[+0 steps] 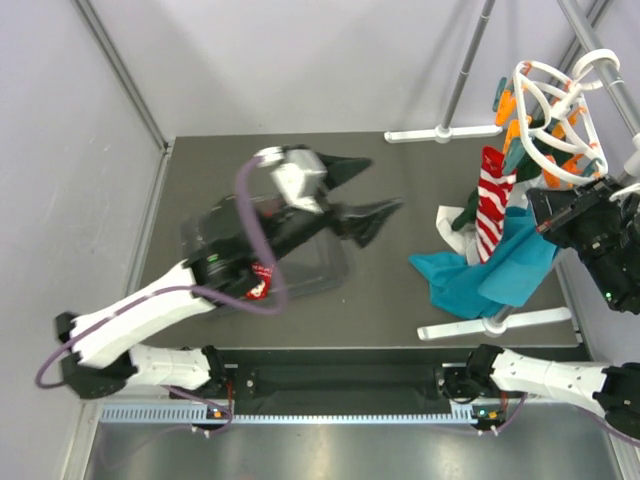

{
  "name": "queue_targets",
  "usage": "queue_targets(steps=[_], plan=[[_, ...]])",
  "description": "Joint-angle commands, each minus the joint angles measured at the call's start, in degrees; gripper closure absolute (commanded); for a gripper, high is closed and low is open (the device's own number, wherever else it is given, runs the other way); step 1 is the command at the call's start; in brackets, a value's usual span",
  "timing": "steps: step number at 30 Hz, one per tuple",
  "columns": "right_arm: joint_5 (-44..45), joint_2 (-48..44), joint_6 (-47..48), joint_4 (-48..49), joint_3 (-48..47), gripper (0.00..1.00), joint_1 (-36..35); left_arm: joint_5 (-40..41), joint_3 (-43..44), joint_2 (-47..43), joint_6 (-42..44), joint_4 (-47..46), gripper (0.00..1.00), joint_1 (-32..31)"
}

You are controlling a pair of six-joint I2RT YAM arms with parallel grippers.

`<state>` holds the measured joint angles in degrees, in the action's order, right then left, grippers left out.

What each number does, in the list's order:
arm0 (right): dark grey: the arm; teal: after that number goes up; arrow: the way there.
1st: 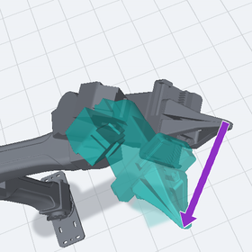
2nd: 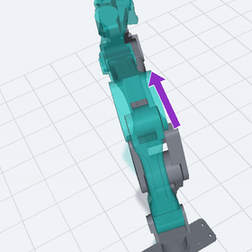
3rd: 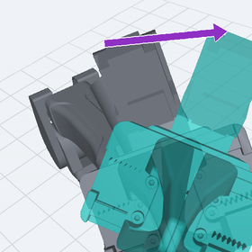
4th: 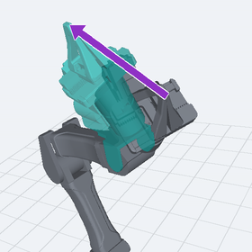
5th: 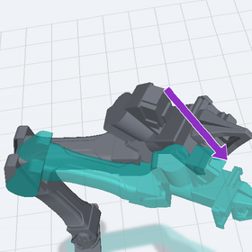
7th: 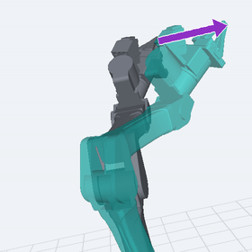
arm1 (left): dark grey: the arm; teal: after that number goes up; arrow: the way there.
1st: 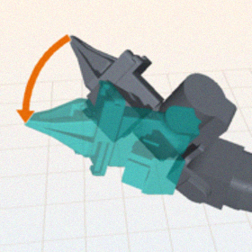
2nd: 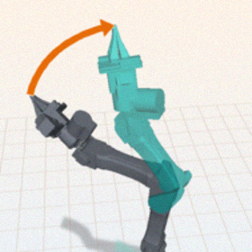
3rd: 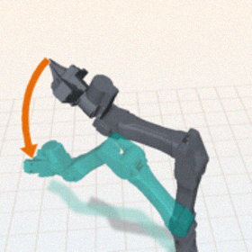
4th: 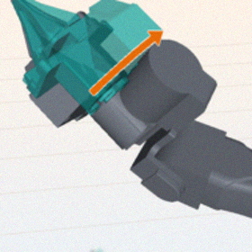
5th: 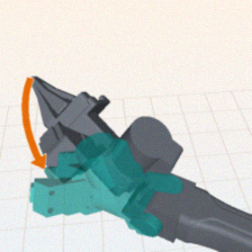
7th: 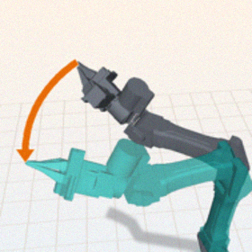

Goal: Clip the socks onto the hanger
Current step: Open the clamp at the hanger.

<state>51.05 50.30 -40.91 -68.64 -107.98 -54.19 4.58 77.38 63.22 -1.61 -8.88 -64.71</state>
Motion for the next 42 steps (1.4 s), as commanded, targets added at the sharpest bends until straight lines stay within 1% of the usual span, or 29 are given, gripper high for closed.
queue_targets(steps=[1, 2, 3, 4, 7, 11, 16, 21, 23, 29, 31, 36, 42], plan=[[-2.97, -1.17, 0.92, 2.46, -0.21, 1.0, 0.41, -9.75, 5.98, 13.04, -1.56, -5.78, 0.13, -0.07], [-3.23, -1.26, 1.0, 2.63, -0.12, 1.0, 0.41, -12.98, 8.46, 15.59, -2.08, -6.23, 0.13, 0.02], [-3.5, -1.52, 0.83, 2.9, -0.03, 1.0, 0.41, -14.32, 10.83, 20.49, -2.95, -6.49, 0.14, -0.07], [-3.59, -1.7, 0.91, 2.81, -0.12, 1.0, 0.41, -15.2, 14.77, 22.63, -3.22, -7.45, 0.14, -0.07], [-2.8, -2.31, 0.56, 2.28, -0.39, 1.0, 0.41, -14.77, 21.11, 29.49, -3.75, -7.64, 0.15, -0.07], [-1.39, -2.58, 2.05, 2.55, -1.78, 1.0, 0.41, -17.14, 23.51, 34.68, -4.55, -12.63, 0.18, -0.07], [-0.95, -2.23, 3.55, 2.11, -3.99, 0.95, 0.32, -17.76, 25.7, 37.59, -4.19, -15.37, 0.19, -0.07], [0.45, -2.31, 4.08, 1.85, -3.46, 0.89, 0.32, -20.66, 29.75, 40.48, -4.63, -16.42, 0.26, -0.07], [1.07, -2.14, 4.43, 1.84, -3.37, 0.89, 0.41, -20.75, 31.51, 41.01, -4.55, -15.9, 0.26, -0.07], [1.6, -2.05, 5.66, 2.2, -4.25, 0.88, 0.41, -22.5, 35.37, 44.26, -4.37, -14.5, 0.34, 0.28], [1.77, -2.23, 5.84, 2.2, -4.43, 0.88, 0.41, -23.12, 37.48, 45.14, -4.81, -13.88, 0.38, 0.46], [1.69, -2.23, 6.19, 2.2, -4.69, 0.89, 0.41, -24.17, 38.81, 47.17, -6.39, -14.14, 0.4, 1.34], [1.51, -1.88, 6.71, 2.46, -4.6, 0.89, 0.4, -25.94, 39.07, 48.22, -9.55, -17.12, 0.41, 2.57]])
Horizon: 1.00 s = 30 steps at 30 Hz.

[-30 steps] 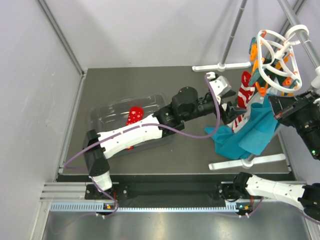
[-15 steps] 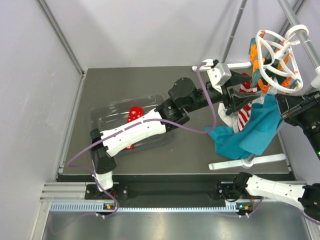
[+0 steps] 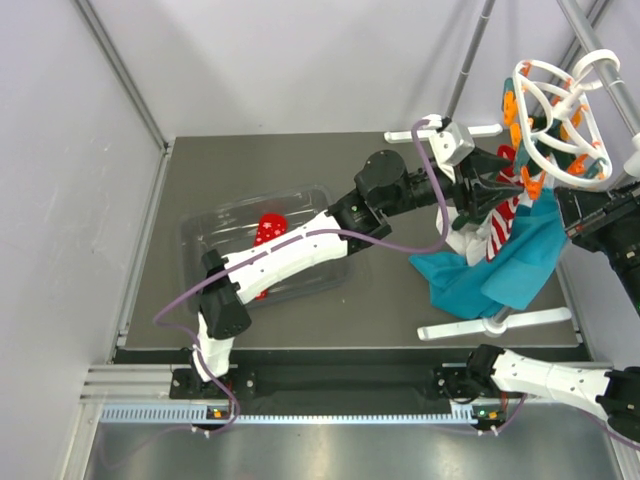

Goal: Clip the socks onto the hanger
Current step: Open the clamp at the hanger.

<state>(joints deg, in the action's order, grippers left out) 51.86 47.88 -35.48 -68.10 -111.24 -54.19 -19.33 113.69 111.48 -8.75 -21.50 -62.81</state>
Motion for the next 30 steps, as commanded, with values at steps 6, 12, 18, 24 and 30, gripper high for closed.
queue_targets(steps=[6, 12, 18, 24, 30], plan=[[0.44, 0.9, 1.38, 2.26, -1.08, 0.89, 0.4, -5.53, 3.29, 1.02, -4.78, -7.07, 0.5, 0.67], [0.09, 1.17, 1.73, 2.09, -1.61, 0.89, 0.49, -7.92, -0.39, -0.56, -5.75, -10.49, 0.55, 0.67], [-0.44, 1.08, 1.73, 1.92, -1.17, 0.89, 0.41, 2.18, -7.24, -6.09, 0.75, -8.04, 0.47, -1.61], [-0.35, 0.64, 1.47, 1.74, -0.56, 0.89, 0.41, 9.04, -13.22, -11.37, 7.43, -8.21, 0.37, -5.04], [-0.88, 0.81, 1.29, 1.65, -0.64, 0.9, 0.4, 11.24, -17.36, -13.39, 11.13, -10.58, 0.34, -7.68]])
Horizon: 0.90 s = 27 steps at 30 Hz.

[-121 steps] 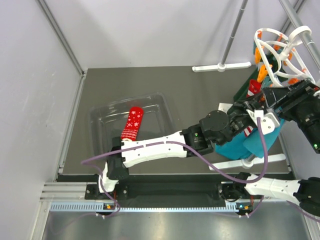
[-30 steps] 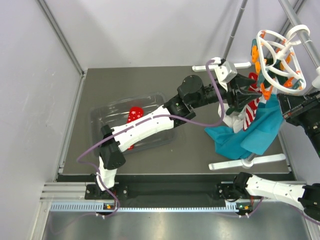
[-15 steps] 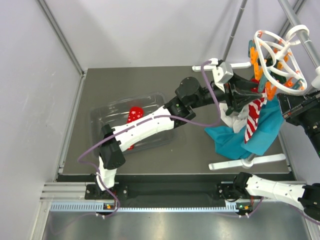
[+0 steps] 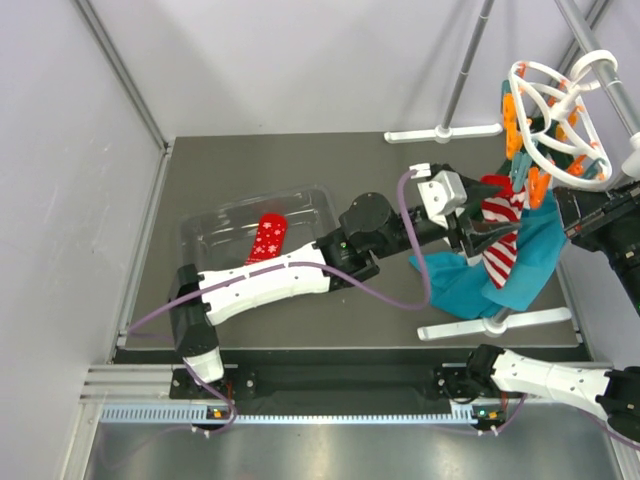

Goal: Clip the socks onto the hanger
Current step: Open the clamp at the hanger.

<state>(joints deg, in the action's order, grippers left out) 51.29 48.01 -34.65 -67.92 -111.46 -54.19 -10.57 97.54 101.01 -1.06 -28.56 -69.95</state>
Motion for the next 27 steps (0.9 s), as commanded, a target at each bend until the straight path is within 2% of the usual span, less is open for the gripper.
queue_targets(steps=[1, 4, 6, 9, 13, 15, 16, 17, 18, 22, 26, 27], plan=[[-0.4, 0.6, 0.38, 1.48, -0.43, 0.9, 0.41, 3.61, -1.56, -3.45, 4.13, -4.22, 0.34, -0.8], [-0.49, 0.77, 0.38, 1.21, -0.6, 0.9, 0.41, 7.65, -4.72, -4.77, 7.63, -7.29, 0.28, -2.2], [-0.49, 0.77, 0.29, 1.12, -0.6, 0.9, 0.41, 9.86, -3.94, -4.25, 8.0, -6.61, 0.27, -2.47], [-0.66, 0.77, 0.29, 1.04, -0.6, 0.9, 0.41, 17.41, -0.6, -2.93, 10.98, -3.7, 0.2, -3.69], [-0.57, 0.68, 0.29, 0.77, -0.69, 0.9, 0.41, 15.94, 0.2, -2.4, 11.44, -3.17, 0.2, -4.4], [-0.49, 0.59, 0.29, 0.69, -0.78, 0.9, 0.49, 11.48, -0.15, -2.75, 10.82, -3.35, 0.24, -4.4], [-0.49, 0.51, 0.29, 0.77, -0.6, 0.9, 0.41, 10.32, 0.11, -2.75, 9.86, -2.91, 0.3, -4.4], [-0.49, 0.51, 0.29, 0.77, -0.69, 0.9, 0.41, 8.04, 0.54, -2.58, 8.98, -2.3, 0.44, -4.32], [-0.49, 0.59, 0.29, 0.77, -0.69, 0.9, 0.41, 5.23, 0.9, -2.49, 8.27, -1.08, 0.46, -4.14], [-0.66, 0.59, 0.29, 0.86, -0.51, 0.9, 0.41, 0.65, 1.6, -2.49, 4.15, -0.62, 0.5, -3.44], [-0.93, 0.59, 0.29, 0.95, -0.6, 0.9, 0.32, -0.5, 2.3, -1.87, 1.24, -0.1, 0.54, -1.68], [-1.01, 0.51, 0.29, 1.03, -0.6, 0.9, 0.4, -1.03, 2.74, -1.09, -2.07, 0.25, 0.54, -0.72]])
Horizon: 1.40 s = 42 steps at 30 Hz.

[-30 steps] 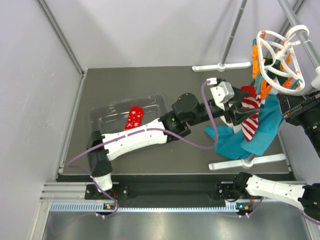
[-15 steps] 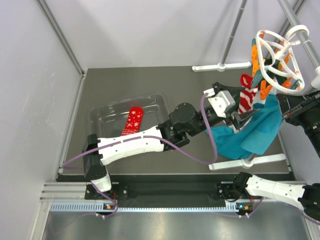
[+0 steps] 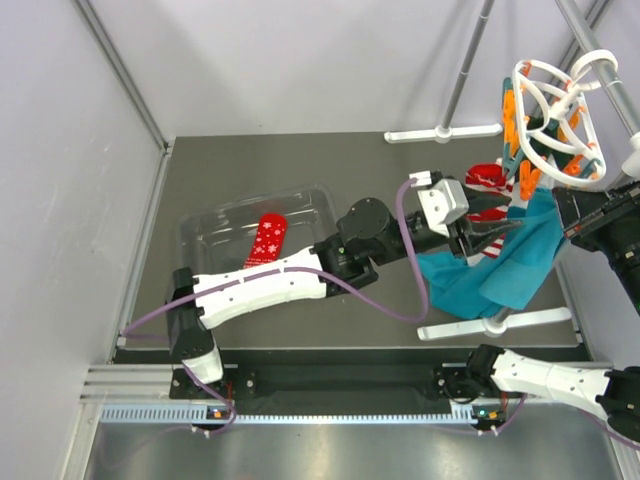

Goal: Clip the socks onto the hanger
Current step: Open the clamp at the hanger.

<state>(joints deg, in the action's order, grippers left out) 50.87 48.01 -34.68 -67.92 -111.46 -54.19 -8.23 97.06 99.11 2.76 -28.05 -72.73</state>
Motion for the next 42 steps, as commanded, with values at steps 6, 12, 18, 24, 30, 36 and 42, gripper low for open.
queue_targets(steps=[6, 12, 18, 24, 30, 36, 42], plan=[[-0.86, 0.42, 0.22, 1.04, -0.78, 0.9, 0.32, -9.87, 5.95, 4.77, -16.37, -1.65, 0.49, 6.98], [-0.86, 0.68, 0.31, 0.95, -0.95, 0.91, 0.41, -13.48, 7.0, 7.23, -18.41, -3.76, 0.5, 7.69], [-1.04, 0.95, 0.4, 0.95, -0.87, 0.91, 0.41, -15.94, 10.95, 11.19, -20.43, -4.47, 0.46, 9.01], [-0.86, 0.86, 0.49, 0.95, -0.78, 0.91, 0.4, -17.96, 15.7, 13.56, -20.96, -4.29, 0.44, 9.53], [-0.95, 1.12, 0.66, 1.3, -0.51, 0.91, 0.41, -19.28, 20.09, 15.85, -23.15, -4.99, 0.45, 10.06], [-1.65, 1.65, 0.75, 1.48, -0.6, 0.91, 0.41, -19.28, 23.09, 17.52, -23.77, -4.2, 0.49, 10.06], [-2.44, 2.18, 0.93, 1.92, -0.6, 0.89, 0.41, -19.1, 23.09, 17.43, -24.03, -4.29, 0.64, 10.06]])
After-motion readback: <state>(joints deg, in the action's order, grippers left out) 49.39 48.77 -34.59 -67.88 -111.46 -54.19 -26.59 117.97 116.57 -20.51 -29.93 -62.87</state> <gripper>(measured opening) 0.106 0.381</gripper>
